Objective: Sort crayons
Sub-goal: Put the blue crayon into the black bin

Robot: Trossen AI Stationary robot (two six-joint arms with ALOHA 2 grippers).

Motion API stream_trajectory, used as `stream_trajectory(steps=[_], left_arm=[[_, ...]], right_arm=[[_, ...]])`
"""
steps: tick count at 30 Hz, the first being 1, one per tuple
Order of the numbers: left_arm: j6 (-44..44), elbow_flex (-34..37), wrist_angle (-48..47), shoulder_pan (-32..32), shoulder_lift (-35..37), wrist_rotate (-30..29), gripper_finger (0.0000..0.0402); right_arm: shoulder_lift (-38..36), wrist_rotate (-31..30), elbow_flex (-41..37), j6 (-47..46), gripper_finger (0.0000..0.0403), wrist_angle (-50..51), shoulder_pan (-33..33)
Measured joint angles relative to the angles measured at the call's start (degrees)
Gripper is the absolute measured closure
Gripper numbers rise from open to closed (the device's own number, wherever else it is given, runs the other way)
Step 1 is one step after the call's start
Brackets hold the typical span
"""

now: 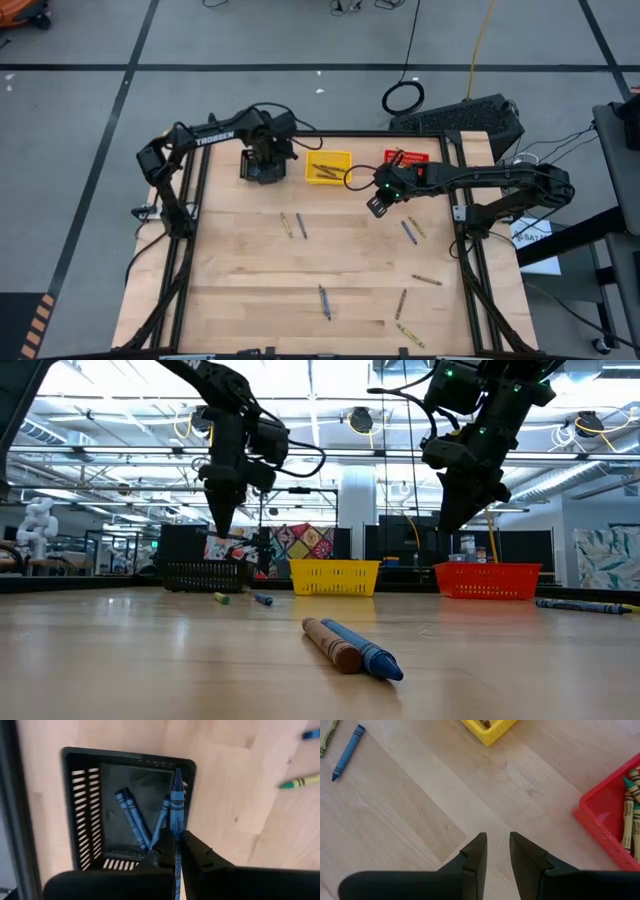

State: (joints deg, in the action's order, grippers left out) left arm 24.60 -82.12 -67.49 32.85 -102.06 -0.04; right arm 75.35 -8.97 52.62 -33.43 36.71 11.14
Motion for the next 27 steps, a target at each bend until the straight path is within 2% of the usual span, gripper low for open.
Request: stream_trajectory(steps=[3, 9, 14, 22, 27], left_arm=[[2.7, 1.5, 0.9, 1.5, 0.0, 0.5, 0.0391], [2.9, 5.4, 5.0, 5.6, 0.0, 3.5, 0.0384], [2.9, 6.6, 7.1, 7.9, -0.1, 3.0, 0.0383], [3.7, 6.6, 10.5, 8.5, -0.1, 2.9, 0.038], [4.7, 6.6, 10.6, 8.5, -0.1, 2.9, 0.035]], right_arm=[[0.0, 0.0, 0.0, 0.0, 0.0332, 0.0, 0.0], [0.0, 0.0, 0.0, -0.2, 0.0332, 0.0, 0.0], [0.0, -0.2, 0.0, 0.2, 0.0332, 0.0, 0.0], [0.0, -1.9, 0.0, 0.1, 0.0332, 0.0, 0.0], [0.0, -1.8, 0.0, 0.0, 0.0332, 0.0, 0.0]])
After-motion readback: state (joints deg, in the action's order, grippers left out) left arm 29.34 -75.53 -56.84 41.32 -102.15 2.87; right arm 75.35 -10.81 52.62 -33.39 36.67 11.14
